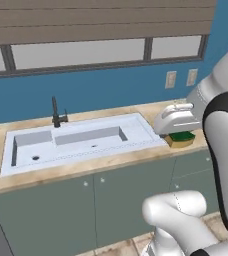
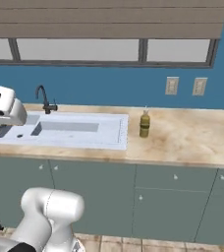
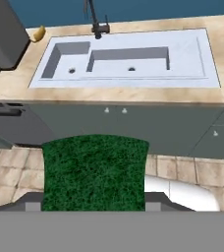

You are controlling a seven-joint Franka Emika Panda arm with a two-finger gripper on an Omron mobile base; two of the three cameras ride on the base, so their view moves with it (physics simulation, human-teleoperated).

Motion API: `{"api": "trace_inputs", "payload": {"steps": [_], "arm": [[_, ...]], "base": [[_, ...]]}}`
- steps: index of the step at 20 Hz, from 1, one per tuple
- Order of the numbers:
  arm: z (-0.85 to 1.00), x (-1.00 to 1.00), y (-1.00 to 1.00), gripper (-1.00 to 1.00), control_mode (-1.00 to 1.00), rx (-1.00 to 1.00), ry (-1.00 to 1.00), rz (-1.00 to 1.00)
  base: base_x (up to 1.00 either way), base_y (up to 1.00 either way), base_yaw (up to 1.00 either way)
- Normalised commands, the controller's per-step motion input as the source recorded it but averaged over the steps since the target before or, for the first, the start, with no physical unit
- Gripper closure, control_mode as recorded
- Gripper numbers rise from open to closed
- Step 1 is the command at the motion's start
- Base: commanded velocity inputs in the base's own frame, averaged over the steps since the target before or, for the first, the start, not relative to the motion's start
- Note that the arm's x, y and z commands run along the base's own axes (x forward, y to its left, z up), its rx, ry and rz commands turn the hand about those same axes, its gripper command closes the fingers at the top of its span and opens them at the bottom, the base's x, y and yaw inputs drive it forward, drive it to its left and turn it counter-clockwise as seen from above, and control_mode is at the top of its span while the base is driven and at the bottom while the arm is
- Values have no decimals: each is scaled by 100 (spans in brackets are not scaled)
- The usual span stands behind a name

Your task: Open the cabinet. Pick the sponge and place it next to the sink. Then close the cabinet.

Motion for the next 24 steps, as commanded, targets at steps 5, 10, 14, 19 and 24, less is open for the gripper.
{"api": "trace_inputs", "payload": {"steps": [5,10,14,19,24], "arm": [[0,0,0,100,100,0,0,0],[0,0,0,100,100,0,0,0],[0,0,0,100,100,0,0,0],[0,0,0,100,100,0,0,0],[0,0,0,100,100,0,0,0]], "base": [[61,-91,0],[84,-66,0],[51,-31,0],[0,0,0],[0,0,0]]}}
